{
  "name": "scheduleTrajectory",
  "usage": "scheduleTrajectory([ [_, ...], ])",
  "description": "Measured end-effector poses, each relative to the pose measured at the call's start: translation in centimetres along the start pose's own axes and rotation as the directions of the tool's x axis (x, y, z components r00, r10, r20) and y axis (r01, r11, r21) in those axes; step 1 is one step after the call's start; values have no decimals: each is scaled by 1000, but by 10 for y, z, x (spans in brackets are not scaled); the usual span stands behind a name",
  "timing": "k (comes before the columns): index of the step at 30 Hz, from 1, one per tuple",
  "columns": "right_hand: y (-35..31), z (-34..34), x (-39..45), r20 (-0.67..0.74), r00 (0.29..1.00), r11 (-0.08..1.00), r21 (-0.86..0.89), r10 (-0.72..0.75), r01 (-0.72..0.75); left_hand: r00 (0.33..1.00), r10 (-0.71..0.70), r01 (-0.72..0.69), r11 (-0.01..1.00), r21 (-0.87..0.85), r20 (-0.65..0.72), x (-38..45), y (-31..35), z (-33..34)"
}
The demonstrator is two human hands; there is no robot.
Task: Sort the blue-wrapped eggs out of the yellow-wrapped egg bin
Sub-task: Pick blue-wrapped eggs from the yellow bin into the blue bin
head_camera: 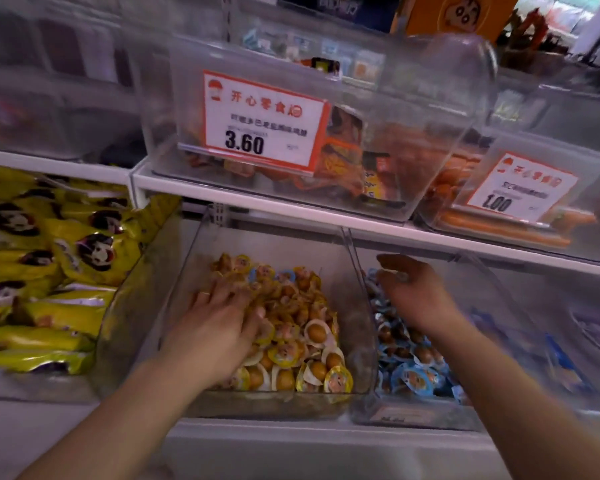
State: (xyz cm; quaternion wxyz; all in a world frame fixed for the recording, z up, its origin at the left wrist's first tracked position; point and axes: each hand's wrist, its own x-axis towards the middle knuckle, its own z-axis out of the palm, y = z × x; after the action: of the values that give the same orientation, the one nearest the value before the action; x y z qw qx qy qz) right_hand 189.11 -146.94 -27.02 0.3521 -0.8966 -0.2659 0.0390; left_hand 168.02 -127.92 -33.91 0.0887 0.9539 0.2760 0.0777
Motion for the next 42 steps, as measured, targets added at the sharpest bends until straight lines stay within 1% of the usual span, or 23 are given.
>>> scheduleTrajectory([
  [1,-13,15,-7,-30,989,990,-2,-142,142,1000,14,-14,1000,12,26,0,-1,3],
  [2,-26,33,-9,-37,957,957,-20,-289,288,998,30,-30,999,15,47,-1,-1,6],
  [3,-39,52,-8,-6,913,912,-47,-408,408,998,42,-43,999,16,55,-1,-1,9],
  [4,-51,72,-2,60,877,876,-57,-477,480,998,46,-47,999,17,54,-2,-2,12],
  [5,-60,92,8,155,865,866,-81,-478,493,998,44,-45,999,22,48,-2,-2,13],
  [6,-66,110,21,254,870,877,-129,-423,464,998,42,-43,999,21,44,-3,-3,13],
  [8,-70,139,47,411,893,905,-282,-185,317,998,49,-49,999,4,38,-3,-3,13],
  [9,-66,150,57,451,890,897,-365,-66,251,998,50,-50,999,3,28,-4,-3,13],
  [10,-62,158,66,468,883,866,-449,19,220,999,48,-48,999,7,15,-4,-3,12],
  [11,-57,166,72,470,880,821,-527,66,220,999,47,-48,999,12,2,-5,-2,11],
  [13,-49,178,79,436,899,761,-601,53,247,999,54,-54,999,7,-5,-5,-1,10],
  [16,-47,185,85,369,929,755,-602,-27,261,998,55,-55,998,17,-20,-6,1,9],
  [19,-51,181,88,209,970,748,-624,-121,228,999,49,-49,999,-4,-21,-7,2,11],
  [21,-57,183,89,135,970,792,-561,-202,243,999,48,-48,999,-19,-7,-6,3,11],
  [22,-61,187,89,157,963,816,-512,-219,269,999,47,-47,999,-23,1,-5,2,12],
  [25,-73,207,83,375,905,840,-411,-200,355,999,42,-42,999,-27,-1,-6,2,12],
  [26,-75,211,81,422,888,843,-398,-183,363,999,40,-40,999,-29,-4,-6,2,12],
  [31,-78,215,79,431,880,850,-372,-199,374,999,47,-47,998,-29,-12,-4,2,14],
  [34,-78,211,78,425,890,896,-314,-164,315,999,41,-41,999,-26,-8,-4,3,14],
  [36,-78,209,78,385,910,930,-252,-156,267,999,41,-42,999,-26,-4,-4,3,14],
  [37,-77,209,78,370,913,935,-233,-169,267,999,42,-42,999,-26,-2,-4,3,14],
  [38,-77,209,77,371,908,931,-223,-194,290,999,41,-41,999,-28,1,-3,3,14],
  [42,-82,208,74,452,845,883,-217,-287,416,999,44,-43,998,-54,17,-2,3,14],
])
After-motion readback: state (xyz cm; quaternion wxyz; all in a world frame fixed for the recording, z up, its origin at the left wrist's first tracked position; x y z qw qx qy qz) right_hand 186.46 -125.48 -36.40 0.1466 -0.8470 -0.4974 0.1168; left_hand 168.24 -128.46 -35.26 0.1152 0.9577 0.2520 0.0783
